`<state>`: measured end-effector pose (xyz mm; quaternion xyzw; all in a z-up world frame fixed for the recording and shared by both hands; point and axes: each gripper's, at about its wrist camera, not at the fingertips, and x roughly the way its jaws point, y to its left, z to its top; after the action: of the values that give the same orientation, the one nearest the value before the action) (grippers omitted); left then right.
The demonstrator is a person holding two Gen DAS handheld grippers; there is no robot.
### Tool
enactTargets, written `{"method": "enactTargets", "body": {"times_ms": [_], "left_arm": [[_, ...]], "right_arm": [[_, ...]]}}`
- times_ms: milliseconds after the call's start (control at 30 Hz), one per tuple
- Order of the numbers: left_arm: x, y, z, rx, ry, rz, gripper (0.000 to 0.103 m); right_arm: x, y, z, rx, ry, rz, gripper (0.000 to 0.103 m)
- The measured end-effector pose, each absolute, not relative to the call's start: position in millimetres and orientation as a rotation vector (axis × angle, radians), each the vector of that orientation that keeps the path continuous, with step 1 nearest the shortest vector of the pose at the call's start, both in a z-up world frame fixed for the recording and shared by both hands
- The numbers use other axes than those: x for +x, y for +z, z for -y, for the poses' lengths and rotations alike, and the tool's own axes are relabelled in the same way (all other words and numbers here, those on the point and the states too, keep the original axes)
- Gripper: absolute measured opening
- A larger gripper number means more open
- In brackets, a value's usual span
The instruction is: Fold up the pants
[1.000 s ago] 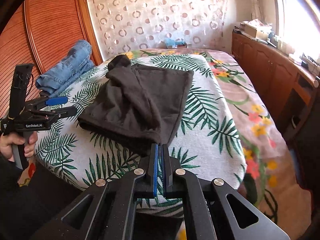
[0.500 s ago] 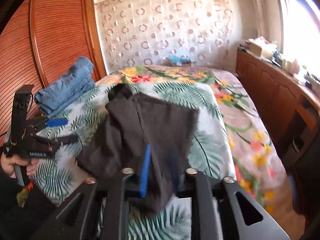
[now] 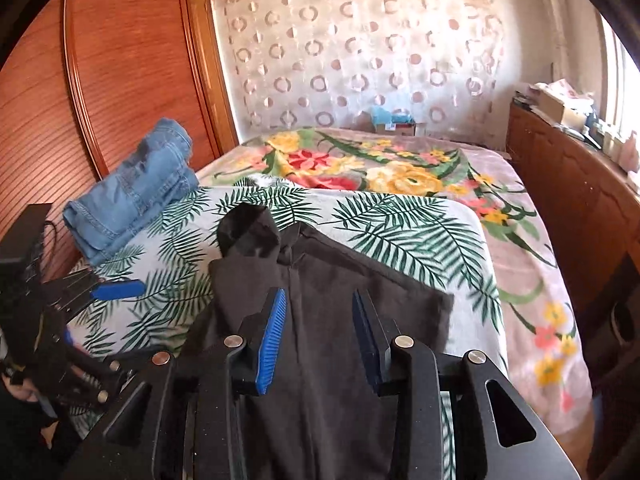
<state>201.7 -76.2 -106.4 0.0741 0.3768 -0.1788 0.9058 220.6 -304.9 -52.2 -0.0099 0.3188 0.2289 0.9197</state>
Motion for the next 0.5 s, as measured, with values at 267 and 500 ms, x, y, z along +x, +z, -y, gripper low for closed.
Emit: {"method": "enactTargets", "body": {"times_ms": [267,500], "left_arm": [[209.5,-110.6,71.1,0.145,-0.35,-0.792,0.086],[208.1,-115.1,69.3,0.139,-0.351,-0.799,0.086]], "right_arm": [[268.5,-69.1,275.1,-0.032,0.532,-0.779,0.036],[294.4,-80.9,245.4,-0.1,0.542,-0.855,0.036]]}}
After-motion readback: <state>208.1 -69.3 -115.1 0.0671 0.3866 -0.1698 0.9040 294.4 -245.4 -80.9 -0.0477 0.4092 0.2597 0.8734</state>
